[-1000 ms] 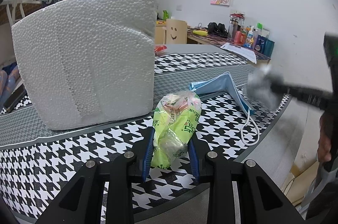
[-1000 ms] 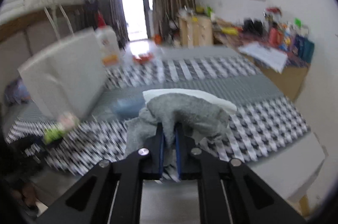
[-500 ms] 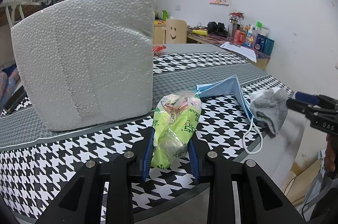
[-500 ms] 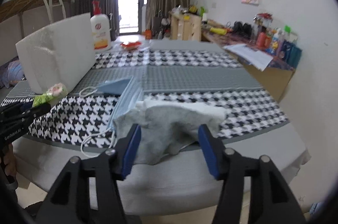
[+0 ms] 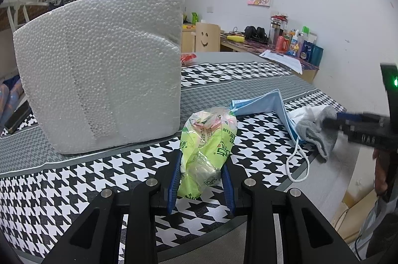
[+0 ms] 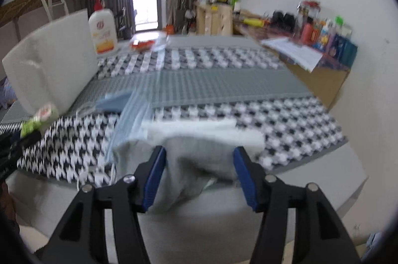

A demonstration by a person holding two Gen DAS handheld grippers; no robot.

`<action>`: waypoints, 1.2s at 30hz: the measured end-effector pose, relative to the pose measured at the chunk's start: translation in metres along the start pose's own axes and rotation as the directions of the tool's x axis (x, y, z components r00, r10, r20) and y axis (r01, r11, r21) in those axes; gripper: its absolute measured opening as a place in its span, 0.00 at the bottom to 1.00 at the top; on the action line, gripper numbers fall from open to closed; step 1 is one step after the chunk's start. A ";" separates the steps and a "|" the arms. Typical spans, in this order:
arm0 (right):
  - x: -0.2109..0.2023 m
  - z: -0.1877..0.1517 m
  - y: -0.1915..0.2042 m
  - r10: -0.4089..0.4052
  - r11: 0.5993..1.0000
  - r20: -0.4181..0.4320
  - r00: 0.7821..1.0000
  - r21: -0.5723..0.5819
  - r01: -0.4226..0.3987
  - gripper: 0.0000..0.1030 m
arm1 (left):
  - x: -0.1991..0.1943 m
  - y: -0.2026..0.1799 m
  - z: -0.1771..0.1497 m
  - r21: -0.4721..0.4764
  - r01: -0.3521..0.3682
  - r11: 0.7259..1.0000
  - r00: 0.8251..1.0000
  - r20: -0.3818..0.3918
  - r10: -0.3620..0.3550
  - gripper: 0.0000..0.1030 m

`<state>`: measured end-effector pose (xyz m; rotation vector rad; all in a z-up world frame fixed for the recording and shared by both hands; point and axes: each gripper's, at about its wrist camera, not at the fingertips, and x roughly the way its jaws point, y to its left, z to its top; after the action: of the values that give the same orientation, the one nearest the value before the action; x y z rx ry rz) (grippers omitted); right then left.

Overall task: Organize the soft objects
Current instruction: 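Lift the grey cloth with the right gripper, dragging it off the tissue, then raise the grey cloth with the right gripper and turn toward the foam box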

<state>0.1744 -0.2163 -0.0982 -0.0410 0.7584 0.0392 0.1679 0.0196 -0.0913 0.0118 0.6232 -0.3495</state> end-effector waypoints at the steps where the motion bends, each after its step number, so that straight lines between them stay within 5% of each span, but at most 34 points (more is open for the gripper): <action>1: 0.000 -0.005 0.001 0.007 1.000 -0.011 1.000 -0.004 -0.007 0.59 | 0.000 0.000 0.000 0.001 0.000 1.000 1.000 0.000 0.000 0.31; 7: -0.014 -0.032 0.019 0.120 0.992 -0.045 0.992 -0.038 -0.122 0.31 | 0.000 -0.003 0.001 0.018 -0.002 1.000 1.000 0.004 0.002 0.31; 21: -0.007 -0.032 0.037 0.159 0.987 -0.034 0.987 -0.007 -0.159 0.29 | -0.002 -0.008 -0.003 0.018 -0.017 1.000 1.000 0.017 0.016 0.31; 24: -0.002 -0.030 0.036 0.152 0.988 -0.035 0.988 0.009 -0.152 0.08 | -0.003 -0.008 -0.003 0.020 -0.016 1.000 1.000 0.021 0.016 0.31; 26: -0.002 -0.028 0.033 0.164 0.986 -0.033 0.986 0.026 -0.163 0.07 | -0.004 -0.008 -0.003 0.019 -0.015 1.000 1.000 0.024 0.015 0.31; 36: -0.043 0.000 0.031 0.174 0.984 0.110 0.979 0.015 -0.177 0.06 | -0.006 -0.008 -0.003 0.013 -0.017 1.000 1.000 0.027 0.016 0.31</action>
<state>0.1418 -0.1858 -0.0692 0.0514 0.6518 0.1987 0.1595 0.0146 -0.0897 0.0246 0.5943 -0.3373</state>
